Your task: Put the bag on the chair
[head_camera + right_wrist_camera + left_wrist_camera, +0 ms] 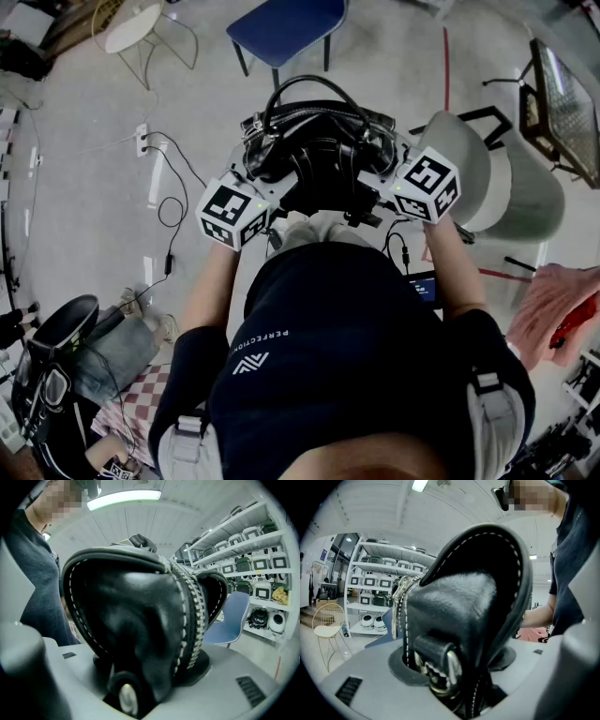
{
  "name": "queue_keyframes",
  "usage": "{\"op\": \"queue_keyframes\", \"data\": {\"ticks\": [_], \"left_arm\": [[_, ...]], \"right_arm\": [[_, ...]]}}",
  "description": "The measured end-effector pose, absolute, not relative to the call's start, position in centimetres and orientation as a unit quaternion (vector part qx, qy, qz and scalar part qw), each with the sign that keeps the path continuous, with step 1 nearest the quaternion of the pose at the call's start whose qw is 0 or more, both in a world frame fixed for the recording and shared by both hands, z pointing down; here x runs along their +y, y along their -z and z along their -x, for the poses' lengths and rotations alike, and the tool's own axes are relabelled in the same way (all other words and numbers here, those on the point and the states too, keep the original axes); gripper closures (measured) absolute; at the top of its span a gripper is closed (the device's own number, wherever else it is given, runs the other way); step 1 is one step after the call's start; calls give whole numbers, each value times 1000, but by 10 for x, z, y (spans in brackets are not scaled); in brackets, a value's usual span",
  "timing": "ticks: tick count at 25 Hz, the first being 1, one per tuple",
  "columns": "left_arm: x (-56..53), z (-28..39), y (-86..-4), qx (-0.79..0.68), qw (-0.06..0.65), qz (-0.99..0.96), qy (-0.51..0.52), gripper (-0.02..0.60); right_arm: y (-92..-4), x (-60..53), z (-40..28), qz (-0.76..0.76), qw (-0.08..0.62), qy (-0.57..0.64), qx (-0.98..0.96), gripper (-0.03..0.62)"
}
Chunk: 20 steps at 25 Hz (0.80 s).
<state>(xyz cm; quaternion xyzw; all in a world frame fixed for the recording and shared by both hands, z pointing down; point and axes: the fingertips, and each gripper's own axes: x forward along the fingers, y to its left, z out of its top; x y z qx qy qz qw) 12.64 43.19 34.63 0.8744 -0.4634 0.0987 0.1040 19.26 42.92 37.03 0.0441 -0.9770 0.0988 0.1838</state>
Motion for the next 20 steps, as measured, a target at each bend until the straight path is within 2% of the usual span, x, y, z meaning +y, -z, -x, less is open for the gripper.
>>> {"op": "queue_keyframes", "data": {"ticks": [20], "left_arm": [[430,-133,-363,-479,129,-862,-105,262]], "right_arm": [[-383,425,-200,-31,182,-124,-975,349]]}}
